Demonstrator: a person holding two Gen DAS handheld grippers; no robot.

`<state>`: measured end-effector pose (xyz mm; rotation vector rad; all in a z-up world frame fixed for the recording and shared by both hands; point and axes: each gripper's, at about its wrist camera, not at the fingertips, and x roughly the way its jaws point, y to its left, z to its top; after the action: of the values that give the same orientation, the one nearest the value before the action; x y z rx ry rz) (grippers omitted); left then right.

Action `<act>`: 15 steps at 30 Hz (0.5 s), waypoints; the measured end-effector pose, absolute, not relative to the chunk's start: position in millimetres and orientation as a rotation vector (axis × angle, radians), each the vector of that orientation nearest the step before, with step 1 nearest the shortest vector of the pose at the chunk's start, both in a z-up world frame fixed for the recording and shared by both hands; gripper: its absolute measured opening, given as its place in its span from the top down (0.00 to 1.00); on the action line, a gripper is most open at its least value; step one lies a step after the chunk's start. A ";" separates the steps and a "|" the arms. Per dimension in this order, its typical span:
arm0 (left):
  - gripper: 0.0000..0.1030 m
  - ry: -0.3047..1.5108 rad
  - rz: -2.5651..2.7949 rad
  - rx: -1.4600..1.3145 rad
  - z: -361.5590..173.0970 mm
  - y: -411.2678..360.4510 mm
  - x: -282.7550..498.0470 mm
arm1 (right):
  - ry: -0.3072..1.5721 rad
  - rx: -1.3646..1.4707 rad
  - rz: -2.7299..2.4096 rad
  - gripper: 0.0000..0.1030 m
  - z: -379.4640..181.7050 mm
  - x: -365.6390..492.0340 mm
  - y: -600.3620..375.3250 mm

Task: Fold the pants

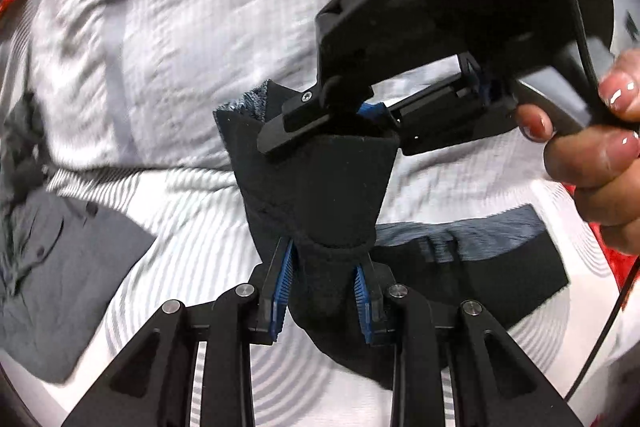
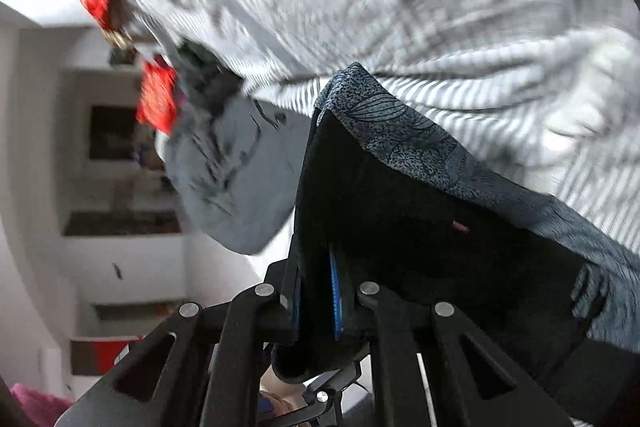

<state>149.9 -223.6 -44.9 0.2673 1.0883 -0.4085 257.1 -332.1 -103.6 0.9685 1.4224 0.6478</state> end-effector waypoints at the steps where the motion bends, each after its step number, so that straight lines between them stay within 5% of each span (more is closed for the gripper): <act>1: 0.71 1.087 -0.428 0.277 -41.2 -234.8 146.6 | 1.401 0.990 0.640 0.88 -100.6 250.0 -345.0; 15: 0.71 1.095 -0.701 0.527 -46.2 -398.3 69.9 | 1.131 1.288 0.456 0.88 -116.7 108.6 -532.4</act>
<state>69.9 -398.3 -46.2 0.5271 1.0954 -0.7009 108.6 -532.4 -116.7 1.2877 1.1311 0.4558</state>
